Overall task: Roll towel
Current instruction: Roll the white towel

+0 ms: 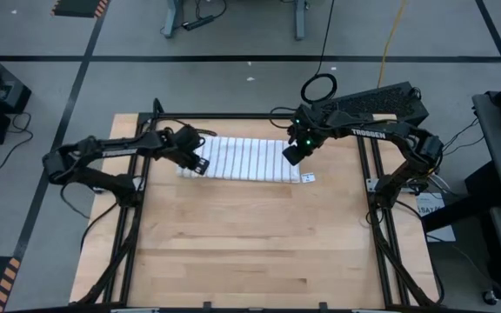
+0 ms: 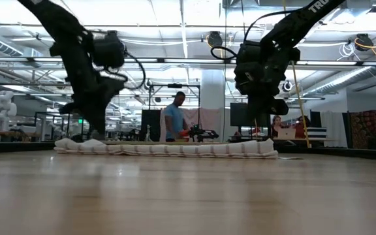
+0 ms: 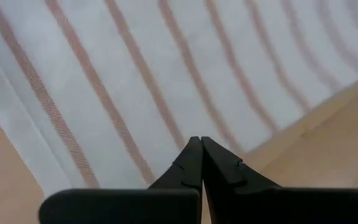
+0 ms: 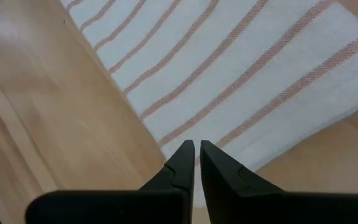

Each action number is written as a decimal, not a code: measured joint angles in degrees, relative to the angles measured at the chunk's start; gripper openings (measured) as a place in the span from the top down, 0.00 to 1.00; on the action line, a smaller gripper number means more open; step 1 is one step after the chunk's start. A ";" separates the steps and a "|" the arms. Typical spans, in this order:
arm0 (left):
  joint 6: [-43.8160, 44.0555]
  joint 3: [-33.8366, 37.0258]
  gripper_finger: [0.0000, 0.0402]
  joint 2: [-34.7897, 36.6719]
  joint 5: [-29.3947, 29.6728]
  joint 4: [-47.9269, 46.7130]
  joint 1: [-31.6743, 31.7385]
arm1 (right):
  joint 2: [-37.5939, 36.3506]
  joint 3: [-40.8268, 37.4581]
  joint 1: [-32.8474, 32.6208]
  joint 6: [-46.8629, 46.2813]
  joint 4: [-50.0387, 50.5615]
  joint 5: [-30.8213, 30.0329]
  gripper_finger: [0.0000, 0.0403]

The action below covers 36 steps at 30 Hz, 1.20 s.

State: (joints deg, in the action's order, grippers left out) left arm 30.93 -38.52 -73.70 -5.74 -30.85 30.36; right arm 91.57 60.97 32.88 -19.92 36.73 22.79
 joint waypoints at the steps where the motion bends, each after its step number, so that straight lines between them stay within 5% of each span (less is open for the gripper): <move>1: 1.44 0.06 0.99 1.28 0.86 0.02 -0.80 | 0.00 0.00 -0.07 0.35 -0.01 0.78 0.96; 6: 7.94 2.75 0.99 3.39 1.34 -2.81 -4.37 | 0.00 0.00 -0.36 1.19 -0.13 5.02 0.96; 17: 18.13 9.81 0.99 1.30 0.78 1.82 -9.22 | 3.05 0.00 -0.37 -2.00 -0.23 2.70 0.96; 32: 15.23 -1.01 0.98 3.40 1.25 4.68 -11.02 | 0.59 0.00 -1.22 -10.25 -4.24 2.38 0.96; 36: 13.54 -1.07 0.98 3.42 -4.78 8.71 -8.92 | 0.59 0.00 -1.94 -12.35 -7.67 -1.64 0.96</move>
State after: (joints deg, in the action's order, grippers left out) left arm 44.47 -39.59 -70.28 -10.52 -22.14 21.44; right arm 92.16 60.97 30.94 -32.27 29.06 21.15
